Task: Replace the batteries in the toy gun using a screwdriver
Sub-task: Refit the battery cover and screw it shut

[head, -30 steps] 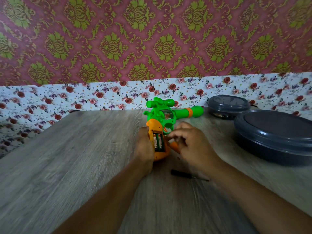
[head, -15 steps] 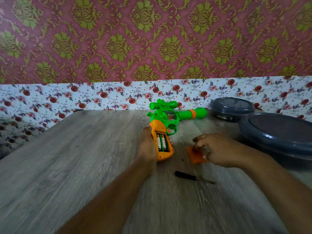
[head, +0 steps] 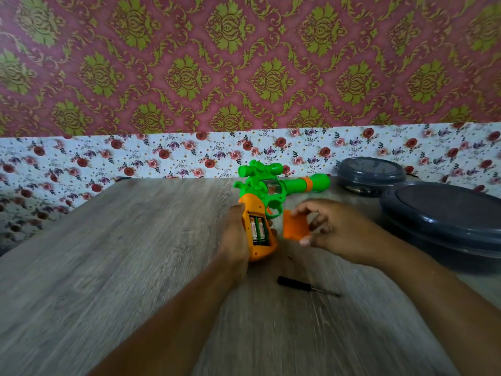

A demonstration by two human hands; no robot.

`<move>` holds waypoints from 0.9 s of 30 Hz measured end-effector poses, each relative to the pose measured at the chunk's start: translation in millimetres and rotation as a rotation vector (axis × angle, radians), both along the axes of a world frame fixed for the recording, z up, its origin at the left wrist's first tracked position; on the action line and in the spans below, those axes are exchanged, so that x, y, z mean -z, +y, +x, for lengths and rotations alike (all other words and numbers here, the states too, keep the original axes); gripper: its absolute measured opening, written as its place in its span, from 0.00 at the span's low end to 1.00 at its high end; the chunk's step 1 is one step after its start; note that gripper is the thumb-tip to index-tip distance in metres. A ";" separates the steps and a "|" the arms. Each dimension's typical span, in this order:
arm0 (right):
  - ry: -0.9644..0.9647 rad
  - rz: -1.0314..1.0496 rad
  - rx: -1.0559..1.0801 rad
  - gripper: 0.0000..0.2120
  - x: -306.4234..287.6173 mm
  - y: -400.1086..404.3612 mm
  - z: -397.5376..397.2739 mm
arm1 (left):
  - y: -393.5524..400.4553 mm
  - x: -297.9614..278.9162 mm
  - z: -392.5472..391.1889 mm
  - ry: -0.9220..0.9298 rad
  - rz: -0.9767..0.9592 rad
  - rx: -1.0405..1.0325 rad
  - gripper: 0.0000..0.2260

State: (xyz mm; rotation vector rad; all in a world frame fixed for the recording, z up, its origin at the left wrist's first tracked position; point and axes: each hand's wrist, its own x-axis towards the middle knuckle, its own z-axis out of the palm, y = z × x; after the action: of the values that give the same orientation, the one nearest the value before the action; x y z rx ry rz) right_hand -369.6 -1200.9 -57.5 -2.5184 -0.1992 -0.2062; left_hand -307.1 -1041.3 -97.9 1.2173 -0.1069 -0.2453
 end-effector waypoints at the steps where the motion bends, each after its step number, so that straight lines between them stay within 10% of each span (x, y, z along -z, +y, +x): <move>1: -0.073 0.093 -0.008 0.21 -0.7 8.8 -1.1 | 0.0 -0.7 -1.3 -0.020 0.023 0.000 0.24; 27: -0.320 -0.166 -0.065 0.17 29.2 26.7 11.3 | 4.2 0.1 5.0 -0.021 -0.089 0.150 0.14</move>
State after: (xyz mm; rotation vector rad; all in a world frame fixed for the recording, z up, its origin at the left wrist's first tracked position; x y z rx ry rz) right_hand -358.2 -1174.2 -86.6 -2.6248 -0.4406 -0.5893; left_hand -302.1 -1037.1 -98.0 1.1250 -0.2258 -0.3551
